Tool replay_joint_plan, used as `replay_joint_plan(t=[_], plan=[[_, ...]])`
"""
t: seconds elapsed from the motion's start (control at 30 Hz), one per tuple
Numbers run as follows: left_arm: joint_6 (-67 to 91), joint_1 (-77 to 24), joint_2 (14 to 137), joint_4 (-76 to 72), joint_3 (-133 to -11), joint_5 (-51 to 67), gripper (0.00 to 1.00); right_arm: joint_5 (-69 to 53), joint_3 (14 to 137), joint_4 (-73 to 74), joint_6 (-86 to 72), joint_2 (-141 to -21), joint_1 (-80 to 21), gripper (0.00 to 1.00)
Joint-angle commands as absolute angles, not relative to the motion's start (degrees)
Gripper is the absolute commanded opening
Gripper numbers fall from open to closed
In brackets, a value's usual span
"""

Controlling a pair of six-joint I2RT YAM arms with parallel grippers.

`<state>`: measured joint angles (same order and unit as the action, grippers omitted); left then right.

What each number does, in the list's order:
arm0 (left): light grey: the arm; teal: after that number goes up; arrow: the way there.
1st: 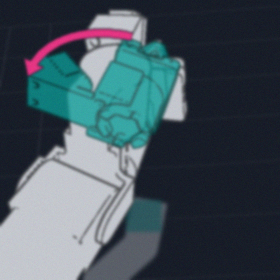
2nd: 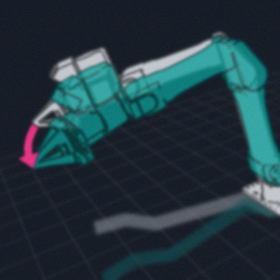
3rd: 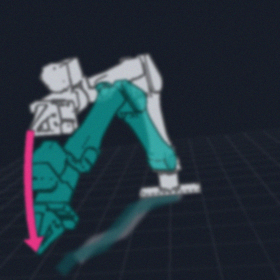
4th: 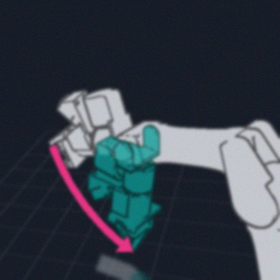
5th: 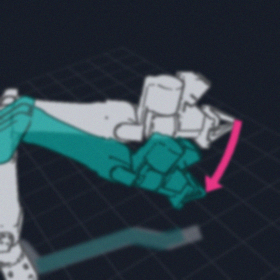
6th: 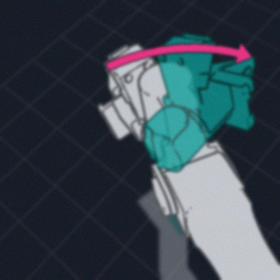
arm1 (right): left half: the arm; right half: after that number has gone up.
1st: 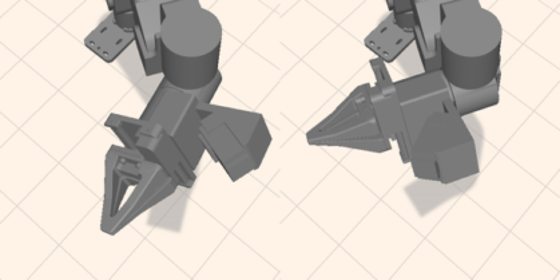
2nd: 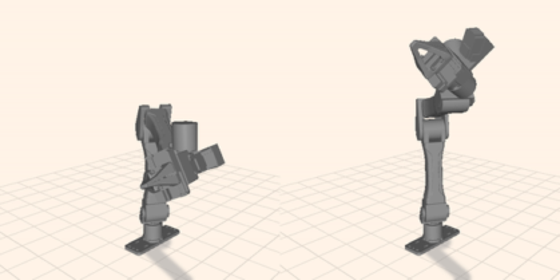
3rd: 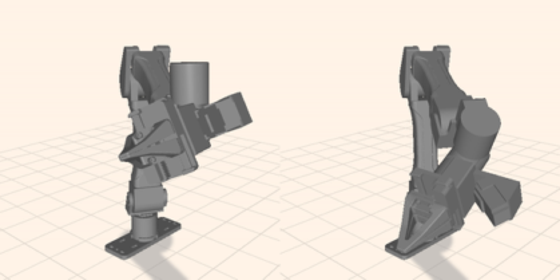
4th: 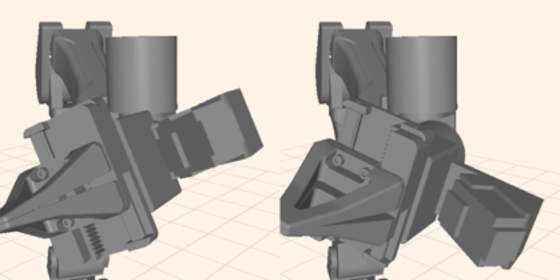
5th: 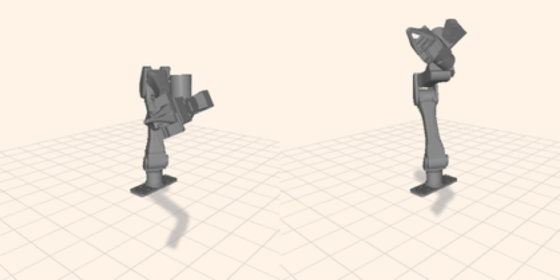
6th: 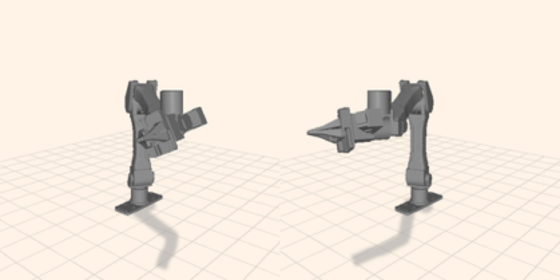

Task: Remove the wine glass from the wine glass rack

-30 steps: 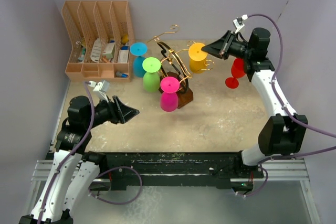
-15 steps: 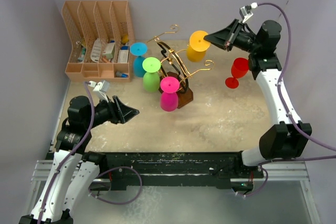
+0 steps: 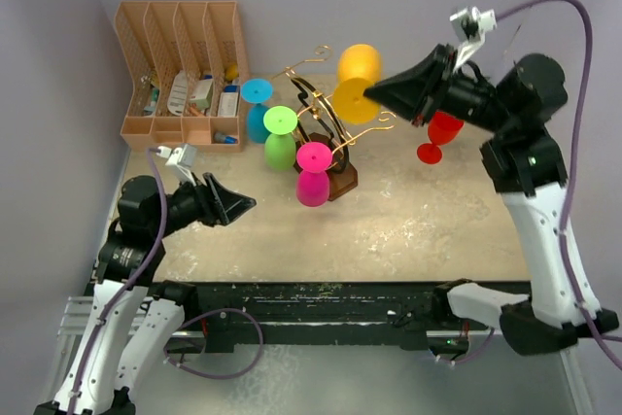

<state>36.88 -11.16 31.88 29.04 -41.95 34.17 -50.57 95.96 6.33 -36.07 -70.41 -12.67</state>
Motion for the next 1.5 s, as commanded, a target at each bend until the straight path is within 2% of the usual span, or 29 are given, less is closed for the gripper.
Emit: replay_joint_plan(t=[0.0,0.27,0.37,0.5,0.7,0.8,1.13,1.47], plan=[[40.09,-10.88,31.73,27.54,-48.68,36.03,0.66,-36.19,97.26,20.06,-10.02,-61.51,-22.99,0.0],[51.45,-10.9,33.18,26.61,-55.25,40.83,0.66,-13.64,87.39,20.77,9.07,-50.08,-44.53,0.0],[57.58,-10.9,35.0,24.09,-56.55,44.79,0.66,-5.92,83.88,20.18,15.17,-49.78,-52.01,0.0],[61.36,-10.9,38.64,28.32,-59.59,46.88,0.66,10.72,79.75,17.23,24.08,-51.81,-63.12,0.0],[67.72,-10.9,39.76,27.46,-60.62,49.02,0.67,33.2,70.72,2.85,40.88,-54.28,-78.4,0.0],[72.59,-10.9,40.17,24.27,-59.31,50.85,0.66,39.24,66.11,-6.83,50.66,-55.37,-84.16,0.0],[81.35,-10.9,40.51,19.63,-55.25,54.3,0.59,43.21,54.16,-33.49,72.47,-59.86,-90.86,0.0],[83.8,-10.9,41.16,17.09,-55.18,55.41,0.58,44.53,54.6,-37.82,75.13,-66.32,-92.93,0.0]])
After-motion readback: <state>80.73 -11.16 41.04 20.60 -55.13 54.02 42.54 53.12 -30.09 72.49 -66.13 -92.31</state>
